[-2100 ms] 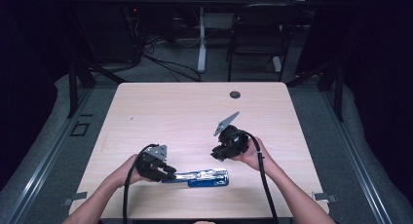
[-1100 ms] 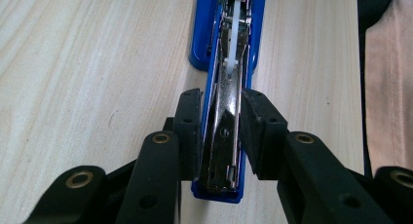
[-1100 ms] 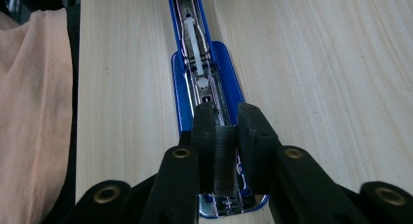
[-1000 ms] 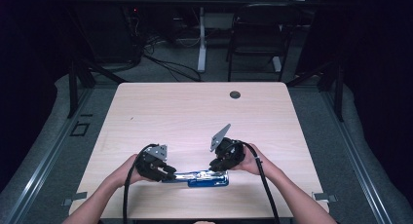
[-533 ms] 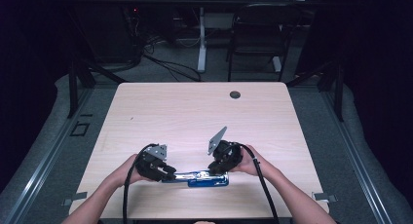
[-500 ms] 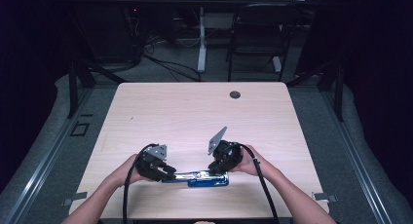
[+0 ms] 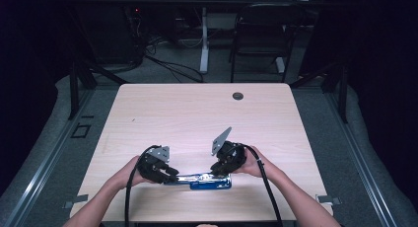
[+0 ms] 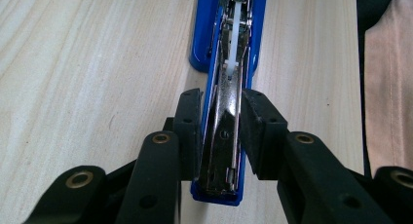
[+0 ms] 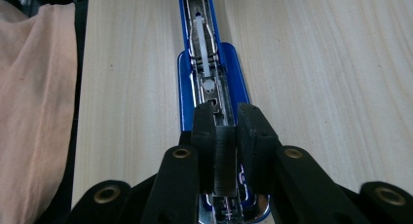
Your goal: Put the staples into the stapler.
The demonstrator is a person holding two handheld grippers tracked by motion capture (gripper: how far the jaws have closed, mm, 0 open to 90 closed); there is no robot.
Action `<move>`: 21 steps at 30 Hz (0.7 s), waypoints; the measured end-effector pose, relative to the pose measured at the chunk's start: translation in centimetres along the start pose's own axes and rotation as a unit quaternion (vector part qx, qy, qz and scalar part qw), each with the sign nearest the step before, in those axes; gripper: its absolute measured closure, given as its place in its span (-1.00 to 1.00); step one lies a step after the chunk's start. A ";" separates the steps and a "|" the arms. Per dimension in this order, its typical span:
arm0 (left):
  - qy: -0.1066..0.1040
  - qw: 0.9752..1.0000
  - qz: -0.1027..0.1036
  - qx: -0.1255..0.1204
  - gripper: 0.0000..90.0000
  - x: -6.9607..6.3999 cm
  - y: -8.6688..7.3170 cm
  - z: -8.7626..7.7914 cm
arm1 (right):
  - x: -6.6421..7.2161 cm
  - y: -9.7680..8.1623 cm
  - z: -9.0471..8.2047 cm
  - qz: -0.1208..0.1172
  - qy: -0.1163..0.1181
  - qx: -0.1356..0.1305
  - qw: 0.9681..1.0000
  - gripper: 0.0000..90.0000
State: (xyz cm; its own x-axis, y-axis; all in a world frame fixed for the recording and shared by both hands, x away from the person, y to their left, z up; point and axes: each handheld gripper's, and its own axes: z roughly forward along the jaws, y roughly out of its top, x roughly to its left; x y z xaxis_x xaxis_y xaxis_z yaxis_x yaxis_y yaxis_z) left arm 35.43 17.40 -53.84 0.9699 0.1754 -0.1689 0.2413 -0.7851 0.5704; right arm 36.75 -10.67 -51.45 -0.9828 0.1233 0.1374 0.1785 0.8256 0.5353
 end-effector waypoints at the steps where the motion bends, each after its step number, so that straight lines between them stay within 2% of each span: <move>1: 0.000 1.000 0.000 0.000 0.55 0.0 0.0 0.0 | 0.0 0.0 0.0 -0.005 0.001 0.004 1.000 0.75; 3: -0.007 1.000 -0.002 -0.008 0.55 0.1 -0.1 0.1 | 0.0 0.0 0.1 -0.007 0.005 0.002 1.000 0.75; 8: -0.007 1.000 -0.002 -0.008 0.55 0.1 -0.1 0.1 | -0.1 -0.2 0.3 -0.006 0.008 0.003 1.000 0.75; 11: -0.007 1.000 -0.002 -0.008 0.55 0.1 -0.1 0.1 | -0.1 -0.3 0.1 -0.018 0.004 0.009 1.000 0.75; 14: -0.007 1.000 -0.003 -0.007 0.55 0.1 -0.1 0.1 | -0.1 -0.3 0.1 -0.015 0.005 0.003 1.000 0.75; 16: -0.010 1.000 -0.003 -0.006 0.55 0.2 -0.1 0.1 | -0.2 -0.4 0.1 -0.016 0.008 0.004 1.000 0.75; 17: -0.009 1.000 -0.003 -0.008 0.55 0.2 -0.1 0.1 | -0.2 -0.3 0.1 -0.023 0.004 0.014 1.000 0.75; 21: -0.009 1.000 -0.003 -0.008 0.55 0.2 -0.1 0.1 | 0.0 -0.4 0.3 -0.026 0.004 0.017 1.000 0.75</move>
State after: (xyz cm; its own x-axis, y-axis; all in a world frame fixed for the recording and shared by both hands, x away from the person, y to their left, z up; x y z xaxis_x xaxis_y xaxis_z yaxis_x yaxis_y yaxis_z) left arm 35.57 17.46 -53.98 0.9678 0.1685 -0.1872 0.2474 -0.7750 0.5816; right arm 36.68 -10.81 -51.91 -0.9902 0.0760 0.1174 0.1261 0.8486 0.5139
